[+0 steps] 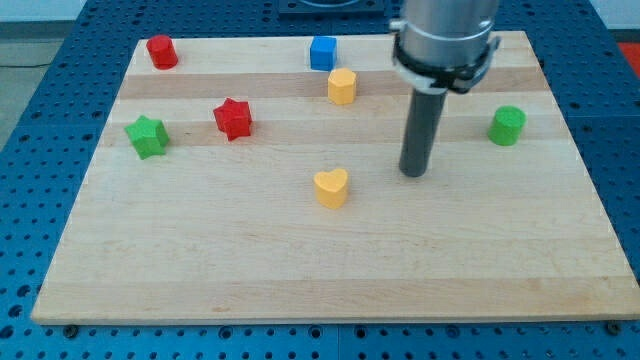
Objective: Place the heart to the bottom left
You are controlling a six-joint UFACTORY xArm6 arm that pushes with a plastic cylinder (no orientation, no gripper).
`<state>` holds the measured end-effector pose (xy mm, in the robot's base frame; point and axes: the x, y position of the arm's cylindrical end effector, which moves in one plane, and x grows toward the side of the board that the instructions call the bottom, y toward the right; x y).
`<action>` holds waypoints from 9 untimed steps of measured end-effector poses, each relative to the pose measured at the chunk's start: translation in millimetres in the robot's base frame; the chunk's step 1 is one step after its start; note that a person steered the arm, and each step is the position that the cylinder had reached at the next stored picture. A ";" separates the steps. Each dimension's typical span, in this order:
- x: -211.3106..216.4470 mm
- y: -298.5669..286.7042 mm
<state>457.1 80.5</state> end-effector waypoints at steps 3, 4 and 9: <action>29.5 -115.7; 48.0 -125.7; 104.1 -181.5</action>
<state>561.2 -101.0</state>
